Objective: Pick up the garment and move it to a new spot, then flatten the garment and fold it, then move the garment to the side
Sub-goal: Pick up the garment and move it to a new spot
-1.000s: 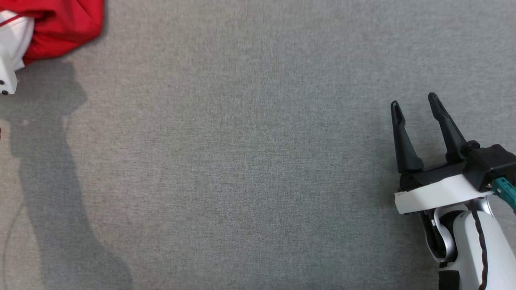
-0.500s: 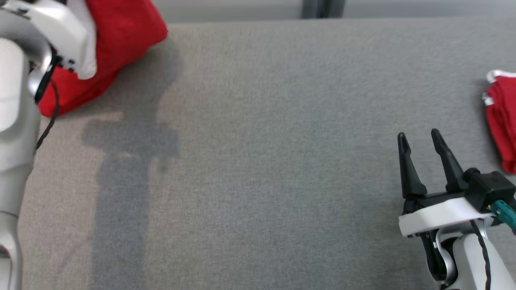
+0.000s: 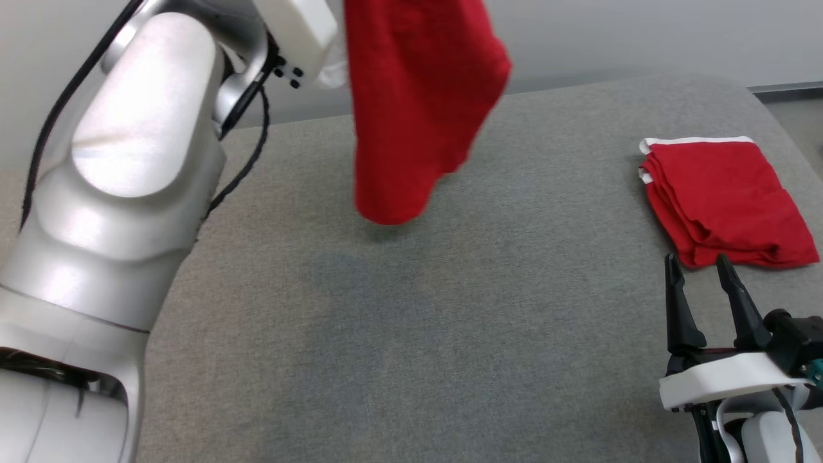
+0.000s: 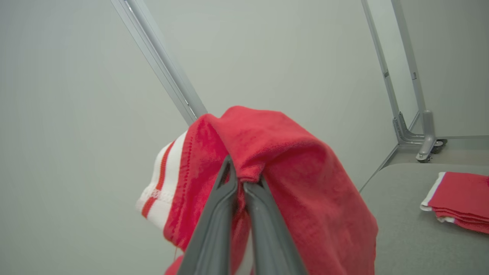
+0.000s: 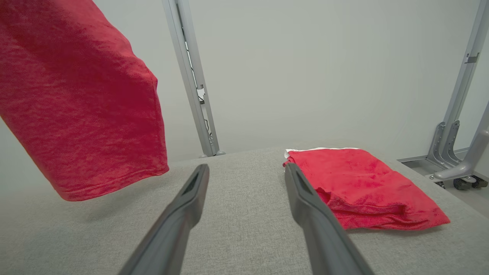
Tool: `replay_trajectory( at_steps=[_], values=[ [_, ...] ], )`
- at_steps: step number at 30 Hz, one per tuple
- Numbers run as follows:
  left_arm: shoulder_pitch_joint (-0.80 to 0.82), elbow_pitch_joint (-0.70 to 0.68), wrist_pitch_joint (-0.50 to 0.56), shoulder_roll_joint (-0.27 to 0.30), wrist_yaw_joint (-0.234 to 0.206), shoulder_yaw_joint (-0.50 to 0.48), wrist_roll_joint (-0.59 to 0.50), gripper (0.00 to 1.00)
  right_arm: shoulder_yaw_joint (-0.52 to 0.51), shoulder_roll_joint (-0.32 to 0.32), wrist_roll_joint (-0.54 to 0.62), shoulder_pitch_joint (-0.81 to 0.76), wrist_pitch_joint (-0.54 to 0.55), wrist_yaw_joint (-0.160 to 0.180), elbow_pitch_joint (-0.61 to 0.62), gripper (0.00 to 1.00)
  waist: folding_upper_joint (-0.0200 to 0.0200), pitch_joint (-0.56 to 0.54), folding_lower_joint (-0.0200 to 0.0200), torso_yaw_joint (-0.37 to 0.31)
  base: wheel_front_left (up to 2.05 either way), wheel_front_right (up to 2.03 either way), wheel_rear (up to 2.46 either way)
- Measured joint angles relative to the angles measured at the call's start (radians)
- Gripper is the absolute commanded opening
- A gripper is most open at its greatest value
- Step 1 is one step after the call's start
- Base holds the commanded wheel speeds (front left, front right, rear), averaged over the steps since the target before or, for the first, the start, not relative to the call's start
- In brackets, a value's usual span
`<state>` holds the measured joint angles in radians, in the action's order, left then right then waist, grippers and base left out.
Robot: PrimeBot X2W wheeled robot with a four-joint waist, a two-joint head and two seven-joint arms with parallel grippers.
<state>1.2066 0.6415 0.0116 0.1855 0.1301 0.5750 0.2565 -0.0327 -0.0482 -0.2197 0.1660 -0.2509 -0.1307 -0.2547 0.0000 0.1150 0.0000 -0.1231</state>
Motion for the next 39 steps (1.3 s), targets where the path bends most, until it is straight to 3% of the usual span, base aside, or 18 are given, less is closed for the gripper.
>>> replay_trajectory(
  at_steps=[2, 9, 16, 25, 26, 29, 39],
  values=[
    [-0.002, -0.018, 0.016, -0.042, 0.0, 0.006, 0.028, 0.0, -0.001, 0.0, -0.002, -0.012, -0.005, 0.0, -0.003, 1.0, 0.0, -0.011, 0.0, -0.026, 0.0, 0.0, 0.0],
    [-0.182, 0.056, 0.009, -0.082, -0.009, 0.009, 0.106, 0.0, 0.02, 0.0, -0.025, -0.015, -0.006, 0.0, -0.013, 1.0, 0.0, -0.005, 0.0, -0.052, 0.0, 0.0, 0.0],
    [-0.402, 0.223, -0.067, -0.068, -0.05, -0.008, 0.153, 0.0, 0.019, 0.0, -0.028, -0.012, -0.008, 0.0, -0.023, 1.0, 0.0, 0.012, 0.0, -0.055, 0.0, 0.0, 0.0],
    [-0.467, 0.368, -0.179, -0.024, -0.088, -0.054, 0.188, 0.0, 0.015, 0.0, -0.019, -0.012, -0.009, 0.0, -0.036, 1.0, 0.0, 0.005, 0.0, -0.025, 0.0, 0.0, 0.0],
    [-0.467, 0.379, -0.19, -0.02, -0.092, -0.06, 0.192, 0.1, 0.017, 0.0, -0.019, -0.012, -0.009, 0.0, -0.039, 1.0, 0.0, 0.003, 0.0, -0.022, 0.0, 0.0, 0.0],
    [-0.473, 0.412, -0.217, -0.014, -0.097, -0.067, 0.197, 1.0, 0.024, 0.0, -0.019, -0.012, -0.009, 0.0, -0.042, 1.0, 0.0, -0.003, 0.0, -0.015, 0.0, 0.0, 0.0],
    [-0.538, 0.452, -0.269, -0.019, -0.098, -0.104, 0.23, 1.0, 0.021, 0.0, -0.008, -0.016, -0.009, 0.0, -0.048, 1.0, 0.0, -0.019, 0.0, -0.001, 0.0, 0.0, 0.0]
  ],
)
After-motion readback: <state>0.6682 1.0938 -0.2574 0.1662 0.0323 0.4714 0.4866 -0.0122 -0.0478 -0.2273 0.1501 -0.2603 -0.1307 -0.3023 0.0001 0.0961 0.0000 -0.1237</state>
